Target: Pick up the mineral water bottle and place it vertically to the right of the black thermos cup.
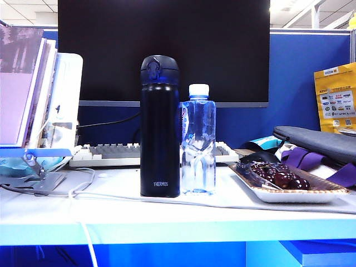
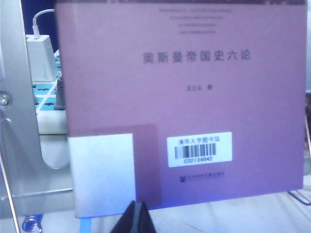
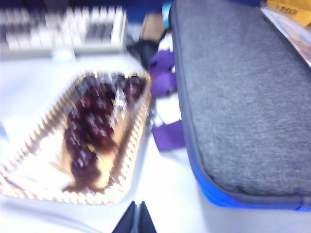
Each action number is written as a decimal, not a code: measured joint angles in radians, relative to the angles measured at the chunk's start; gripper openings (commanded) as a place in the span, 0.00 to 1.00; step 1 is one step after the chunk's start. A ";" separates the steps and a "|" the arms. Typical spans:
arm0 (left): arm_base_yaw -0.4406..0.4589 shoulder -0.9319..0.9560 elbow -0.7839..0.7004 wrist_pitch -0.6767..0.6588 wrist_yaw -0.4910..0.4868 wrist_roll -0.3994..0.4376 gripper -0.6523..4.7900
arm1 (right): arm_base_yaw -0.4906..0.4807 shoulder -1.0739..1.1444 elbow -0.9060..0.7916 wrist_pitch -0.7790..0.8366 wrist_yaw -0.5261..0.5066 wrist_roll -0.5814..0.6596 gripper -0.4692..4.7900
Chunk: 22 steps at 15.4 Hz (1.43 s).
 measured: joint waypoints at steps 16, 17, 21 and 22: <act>0.000 0.000 0.000 0.000 0.000 0.000 0.12 | 0.000 -0.030 0.000 -0.003 0.031 -0.017 0.09; 0.000 0.000 0.000 0.000 0.000 0.000 0.12 | 0.000 -0.030 0.000 -0.003 0.031 -0.012 0.09; 0.000 0.000 0.000 0.000 0.000 0.000 0.12 | 0.000 -0.030 0.000 -0.001 0.096 -0.023 0.09; 0.000 0.000 0.000 0.000 0.000 0.000 0.12 | 0.000 -0.030 0.000 0.002 0.142 -0.027 0.09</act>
